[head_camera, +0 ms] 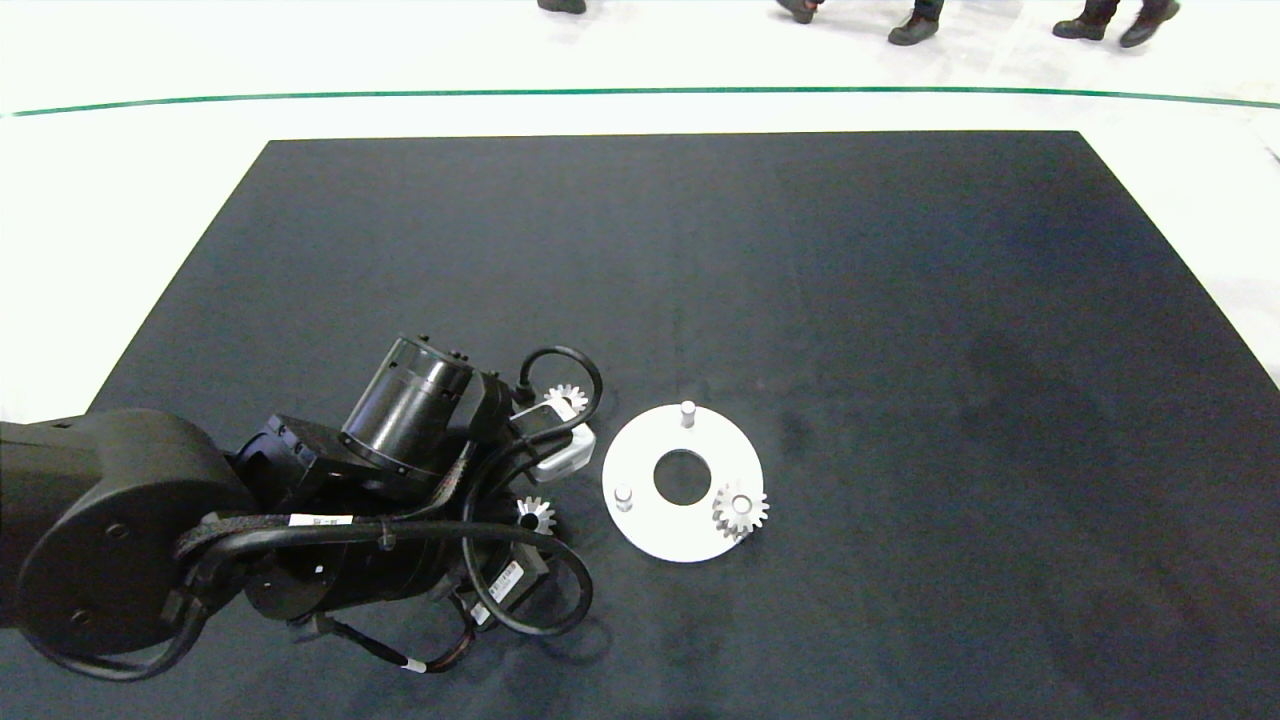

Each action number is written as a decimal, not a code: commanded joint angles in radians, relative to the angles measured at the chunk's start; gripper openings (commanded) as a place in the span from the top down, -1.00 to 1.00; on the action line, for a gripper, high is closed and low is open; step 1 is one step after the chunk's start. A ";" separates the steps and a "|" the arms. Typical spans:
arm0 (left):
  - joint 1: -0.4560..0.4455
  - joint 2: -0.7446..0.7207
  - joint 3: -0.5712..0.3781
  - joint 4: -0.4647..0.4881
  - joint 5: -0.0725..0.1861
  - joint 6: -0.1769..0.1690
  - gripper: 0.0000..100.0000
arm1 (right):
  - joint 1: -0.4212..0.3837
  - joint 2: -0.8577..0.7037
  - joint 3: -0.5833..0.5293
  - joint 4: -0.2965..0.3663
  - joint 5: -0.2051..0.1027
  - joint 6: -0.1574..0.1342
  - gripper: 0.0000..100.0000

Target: Install three planetary gears onto the carrier pins

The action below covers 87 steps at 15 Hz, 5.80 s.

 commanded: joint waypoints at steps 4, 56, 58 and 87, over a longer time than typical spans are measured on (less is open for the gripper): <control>0.000 0.000 0.001 -0.001 0.001 0.001 0.30 | 0.002 0.003 0.000 0.004 -0.002 0.000 -1.00; -0.173 0.026 -0.235 0.098 0.007 0.001 0.92 | 0.000 -0.008 0.011 0.004 0.007 -0.017 -1.00; -0.169 0.037 -0.281 0.165 0.009 0.001 0.92 | 0.000 -0.013 0.011 0.004 0.007 -0.021 -1.00; -0.167 0.135 -0.388 0.269 0.093 0.030 0.92 | 0.002 -0.022 0.017 0.004 0.007 -0.030 -1.00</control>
